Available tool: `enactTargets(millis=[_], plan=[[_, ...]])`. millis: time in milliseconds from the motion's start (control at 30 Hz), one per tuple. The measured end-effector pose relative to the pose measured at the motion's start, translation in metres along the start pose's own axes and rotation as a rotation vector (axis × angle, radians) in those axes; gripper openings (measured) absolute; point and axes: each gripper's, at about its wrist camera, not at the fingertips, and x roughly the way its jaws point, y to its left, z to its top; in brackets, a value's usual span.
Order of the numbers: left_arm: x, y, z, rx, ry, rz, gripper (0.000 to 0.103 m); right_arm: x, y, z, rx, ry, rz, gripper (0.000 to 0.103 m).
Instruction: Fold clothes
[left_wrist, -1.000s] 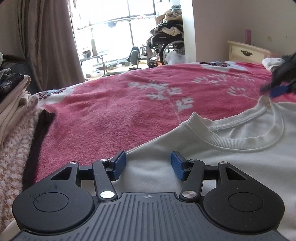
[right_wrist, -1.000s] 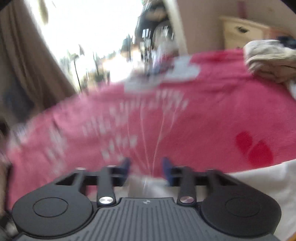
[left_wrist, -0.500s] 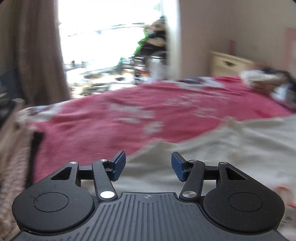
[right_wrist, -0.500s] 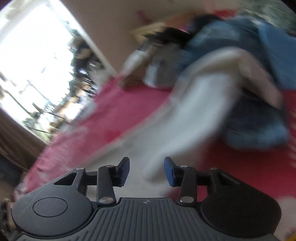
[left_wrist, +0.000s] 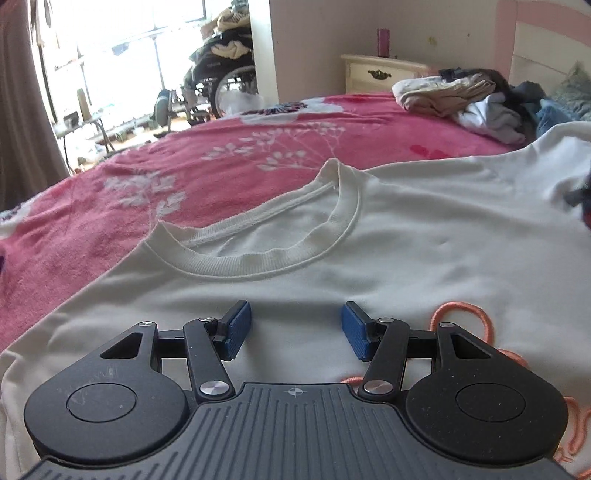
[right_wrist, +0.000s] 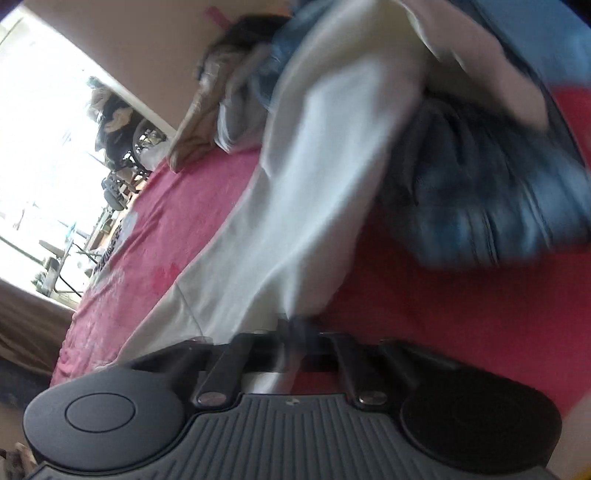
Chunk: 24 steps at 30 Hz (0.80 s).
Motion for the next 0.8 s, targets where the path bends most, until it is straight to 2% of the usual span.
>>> enactTargets(millis=[33, 267, 333, 433, 467, 500, 533, 567, 667, 733, 800], plan=[[0.001, -0.001, 0.001, 0.005, -0.004, 0.005, 0.055, -0.002, 0.000, 0.003, -0.013, -0.031, -0.008, 0.005], [0.008, -0.004, 0.005, 0.044, -0.027, 0.024, 0.056, 0.018, -0.010, 0.005, -0.033, -0.012, -0.060, 0.003], [0.007, -0.002, 0.005, 0.051, -0.029, 0.018, 0.056, 0.013, -0.007, 0.005, -0.036, 0.003, -0.072, 0.009], [0.002, 0.001, 0.004, 0.064, -0.054, 0.034, 0.056, -0.010, 0.003, 0.003, -0.068, 0.001, -0.152, 0.033], [0.001, 0.002, 0.003, 0.065, -0.067, 0.043, 0.056, -0.025, 0.010, -0.002, -0.112, -0.035, -0.208, 0.039], [0.002, 0.004, 0.001, 0.057, -0.073, 0.050, 0.056, -0.040, 0.017, -0.008, -0.157, -0.072, -0.259, 0.037], [0.004, 0.006, 0.000, 0.047, -0.077, 0.057, 0.056, -0.053, 0.024, -0.015, -0.206, -0.125, -0.263, 0.036], [0.005, 0.007, -0.002, 0.037, -0.082, 0.064, 0.056, -0.062, 0.033, -0.025, -0.258, -0.173, -0.234, 0.033], [0.011, 0.010, -0.003, 0.007, -0.075, 0.055, 0.056, -0.052, 0.079, -0.051, -0.448, -0.116, -0.106, 0.029], [0.012, 0.011, -0.003, 0.000, -0.077, 0.053, 0.057, -0.027, 0.109, -0.066, -0.548, -0.032, -0.017, 0.029], [0.013, 0.012, -0.004, -0.010, -0.078, 0.049, 0.059, 0.016, 0.135, -0.077, -0.630, 0.053, -0.002, 0.028]])
